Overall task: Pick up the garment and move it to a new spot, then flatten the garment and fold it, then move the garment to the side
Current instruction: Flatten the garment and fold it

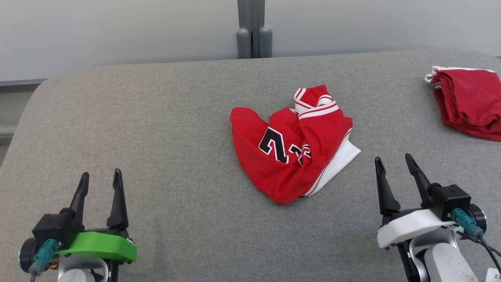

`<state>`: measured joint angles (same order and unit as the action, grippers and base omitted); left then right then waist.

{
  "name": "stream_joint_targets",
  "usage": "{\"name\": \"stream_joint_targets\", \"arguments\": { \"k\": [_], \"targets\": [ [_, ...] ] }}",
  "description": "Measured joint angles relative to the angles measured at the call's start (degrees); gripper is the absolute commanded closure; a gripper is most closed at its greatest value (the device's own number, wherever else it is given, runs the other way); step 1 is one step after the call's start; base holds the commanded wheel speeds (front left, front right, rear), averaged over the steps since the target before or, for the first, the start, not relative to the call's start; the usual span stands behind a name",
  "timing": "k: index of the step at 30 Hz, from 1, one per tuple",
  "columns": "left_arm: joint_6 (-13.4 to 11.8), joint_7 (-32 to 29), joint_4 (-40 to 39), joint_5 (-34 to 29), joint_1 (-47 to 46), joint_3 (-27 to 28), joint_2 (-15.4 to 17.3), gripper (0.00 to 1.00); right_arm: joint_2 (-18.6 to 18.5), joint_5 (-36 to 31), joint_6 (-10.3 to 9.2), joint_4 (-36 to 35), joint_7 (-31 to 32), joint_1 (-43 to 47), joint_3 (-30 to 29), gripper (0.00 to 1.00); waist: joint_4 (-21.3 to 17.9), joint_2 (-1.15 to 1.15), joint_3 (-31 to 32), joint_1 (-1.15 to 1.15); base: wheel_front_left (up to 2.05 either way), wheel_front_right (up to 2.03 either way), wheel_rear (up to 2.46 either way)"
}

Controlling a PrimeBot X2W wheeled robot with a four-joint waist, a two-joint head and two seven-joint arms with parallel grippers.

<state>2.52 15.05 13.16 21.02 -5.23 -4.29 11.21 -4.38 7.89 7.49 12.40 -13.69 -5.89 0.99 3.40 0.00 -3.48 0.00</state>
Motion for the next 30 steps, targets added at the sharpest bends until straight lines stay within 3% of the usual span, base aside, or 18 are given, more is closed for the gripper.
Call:
{"name": "stream_joint_targets", "arguments": {
  "k": [8, 16, 23, 30],
  "targets": [
    [0.1, 0.0, 0.0, -0.5, 0.1, 0.5, -0.6, 0.0, -0.3, 0.1, 0.0, 0.3, 0.0, -1.0, 1.0, 0.0, -0.3, 0.0, -0.1, 0.0, 0.0, 0.0, 0.0],
    [0.6, 0.0, 0.3, -1.0, -0.2, 0.1, -0.8, 0.0, -3.4, -1.0, 0.0, 2.8, 2.2, -9.7, 3.2, 0.0, 0.1, 0.0, -1.1, 0.0, 0.0, 0.0, 0.0],
    [1.1, 0.0, 0.8, -1.5, -1.6, -0.8, -1.3, 0.0, -5.1, -1.4, 0.0, 10.0, 5.0, -16.1, 3.5, 0.0, 1.4, 0.0, -2.6, 0.0, 0.0, 0.0, 0.0],
    [1.8, 0.0, 1.2, -2.5, -4.2, -1.7, -2.2, 0.0, -6.9, -0.8, 0.0, 22.3, 5.2, -21.3, 2.9, 0.0, 3.1, 0.0, -5.4, 0.0, 0.0, 0.0, 0.0]
  ]
}}
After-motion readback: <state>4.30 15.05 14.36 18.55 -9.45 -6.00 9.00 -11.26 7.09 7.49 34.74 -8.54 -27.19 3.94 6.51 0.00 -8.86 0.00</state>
